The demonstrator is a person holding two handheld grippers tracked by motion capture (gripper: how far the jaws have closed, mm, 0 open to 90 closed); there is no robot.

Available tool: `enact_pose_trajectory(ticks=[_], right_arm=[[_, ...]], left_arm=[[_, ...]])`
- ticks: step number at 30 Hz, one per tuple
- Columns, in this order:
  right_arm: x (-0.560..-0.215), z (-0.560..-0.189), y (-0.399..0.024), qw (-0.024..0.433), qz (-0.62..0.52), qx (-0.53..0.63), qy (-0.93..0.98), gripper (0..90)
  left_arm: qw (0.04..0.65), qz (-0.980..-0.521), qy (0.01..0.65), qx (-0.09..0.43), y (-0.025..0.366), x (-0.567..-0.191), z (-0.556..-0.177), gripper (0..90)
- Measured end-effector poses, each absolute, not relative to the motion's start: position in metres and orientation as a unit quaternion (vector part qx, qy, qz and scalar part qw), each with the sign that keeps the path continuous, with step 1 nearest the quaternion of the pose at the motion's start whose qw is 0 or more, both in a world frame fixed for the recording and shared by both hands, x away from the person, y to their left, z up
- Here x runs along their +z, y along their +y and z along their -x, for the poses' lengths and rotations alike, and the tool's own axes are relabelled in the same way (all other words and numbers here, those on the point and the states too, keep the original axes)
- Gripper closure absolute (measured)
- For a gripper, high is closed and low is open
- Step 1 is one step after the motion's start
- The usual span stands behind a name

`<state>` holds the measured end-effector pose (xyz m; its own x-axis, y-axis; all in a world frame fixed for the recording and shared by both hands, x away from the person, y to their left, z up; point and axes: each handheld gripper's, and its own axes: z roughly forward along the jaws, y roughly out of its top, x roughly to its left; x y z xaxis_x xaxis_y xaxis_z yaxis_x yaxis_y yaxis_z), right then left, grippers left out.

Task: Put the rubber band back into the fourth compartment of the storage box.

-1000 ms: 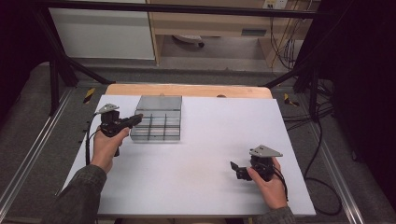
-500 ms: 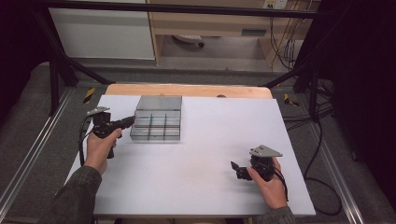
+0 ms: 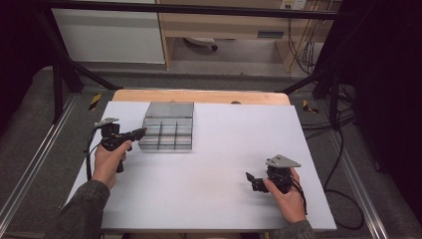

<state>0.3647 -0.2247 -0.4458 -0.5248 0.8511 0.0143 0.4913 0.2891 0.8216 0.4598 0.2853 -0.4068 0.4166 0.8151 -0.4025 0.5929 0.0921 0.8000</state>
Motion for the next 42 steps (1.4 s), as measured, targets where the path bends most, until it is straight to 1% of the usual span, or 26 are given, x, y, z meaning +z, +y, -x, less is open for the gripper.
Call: enact_pose_trajectory(ticks=[5, 8, 17, 25, 42], right_arm=[[-0.446, -0.365, -0.225, 0.221, -0.432, 0.407, 0.773, 4.8], [-0.446, -0.365, -0.224, 0.220, -0.433, 0.408, 0.773, 4.8], [-0.447, -0.365, -0.224, 0.219, -0.429, 0.408, 0.775, 4.8], [-0.446, -0.365, -0.224, 0.218, -0.431, 0.410, 0.774, 4.8], [-0.447, -0.365, -0.224, 0.216, -0.430, 0.409, 0.775, 4.8]], left_arm=[[0.520, -0.664, 0.529, 0.099, 0.283, -0.410, -0.460, 84.5], [0.516, -0.669, 0.524, 0.105, 0.280, -0.410, -0.460, 84.5], [0.520, -0.669, 0.521, 0.098, 0.267, -0.413, -0.463, 84.5], [0.502, -0.680, 0.524, 0.106, 0.258, -0.417, -0.467, 84.5], [0.473, -0.694, 0.531, 0.111, 0.258, -0.424, -0.469, 84.2]])
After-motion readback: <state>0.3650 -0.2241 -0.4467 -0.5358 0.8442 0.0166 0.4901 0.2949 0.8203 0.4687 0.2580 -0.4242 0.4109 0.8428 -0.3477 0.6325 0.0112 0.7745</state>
